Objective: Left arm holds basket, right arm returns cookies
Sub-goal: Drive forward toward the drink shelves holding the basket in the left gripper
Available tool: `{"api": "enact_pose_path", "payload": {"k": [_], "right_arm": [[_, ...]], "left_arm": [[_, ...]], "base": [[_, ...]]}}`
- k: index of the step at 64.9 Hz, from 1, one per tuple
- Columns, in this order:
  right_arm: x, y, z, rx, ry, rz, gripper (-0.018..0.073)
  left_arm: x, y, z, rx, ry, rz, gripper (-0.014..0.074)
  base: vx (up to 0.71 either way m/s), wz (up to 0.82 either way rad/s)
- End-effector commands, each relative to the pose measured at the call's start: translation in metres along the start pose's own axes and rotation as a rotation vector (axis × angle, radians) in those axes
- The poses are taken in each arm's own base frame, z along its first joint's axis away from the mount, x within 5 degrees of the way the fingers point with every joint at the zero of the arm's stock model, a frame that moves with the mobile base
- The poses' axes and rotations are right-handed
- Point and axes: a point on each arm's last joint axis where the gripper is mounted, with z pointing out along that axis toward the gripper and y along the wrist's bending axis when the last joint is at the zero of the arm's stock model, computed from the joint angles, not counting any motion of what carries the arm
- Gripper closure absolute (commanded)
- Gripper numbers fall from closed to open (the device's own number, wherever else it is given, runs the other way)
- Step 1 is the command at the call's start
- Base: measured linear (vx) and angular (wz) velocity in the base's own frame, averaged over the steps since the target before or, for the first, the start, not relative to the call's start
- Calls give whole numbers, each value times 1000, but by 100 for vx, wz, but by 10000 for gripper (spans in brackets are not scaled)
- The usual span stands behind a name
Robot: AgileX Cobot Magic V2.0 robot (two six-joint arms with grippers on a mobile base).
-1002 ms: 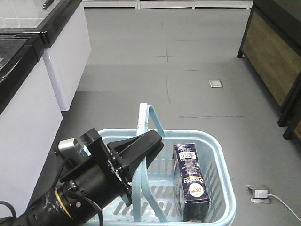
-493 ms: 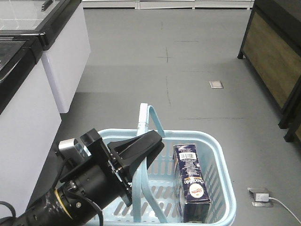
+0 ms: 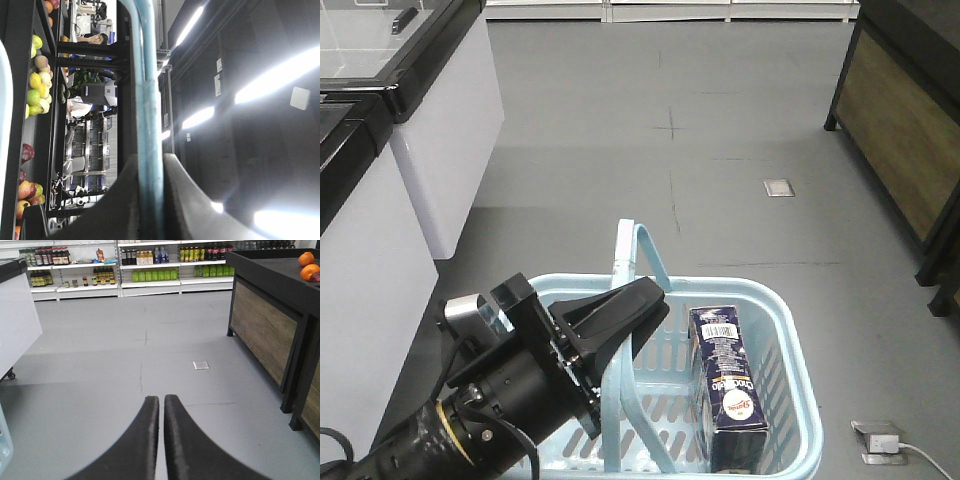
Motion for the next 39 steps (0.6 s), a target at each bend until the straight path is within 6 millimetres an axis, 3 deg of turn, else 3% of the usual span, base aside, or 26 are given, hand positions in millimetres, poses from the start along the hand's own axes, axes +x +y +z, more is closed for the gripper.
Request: {"api": "enact_pose_path", "payload": {"k": [1, 39], "right_arm": [[-1, 0, 0, 2, -66, -12, 566], [-1, 0, 0, 2, -66, -12, 566]], "left_arm": [[7, -43, -3, 351, 51, -9, 599], [7, -43, -3, 351, 51, -9, 599]], "base": [[20, -3], [22, -4]]}}
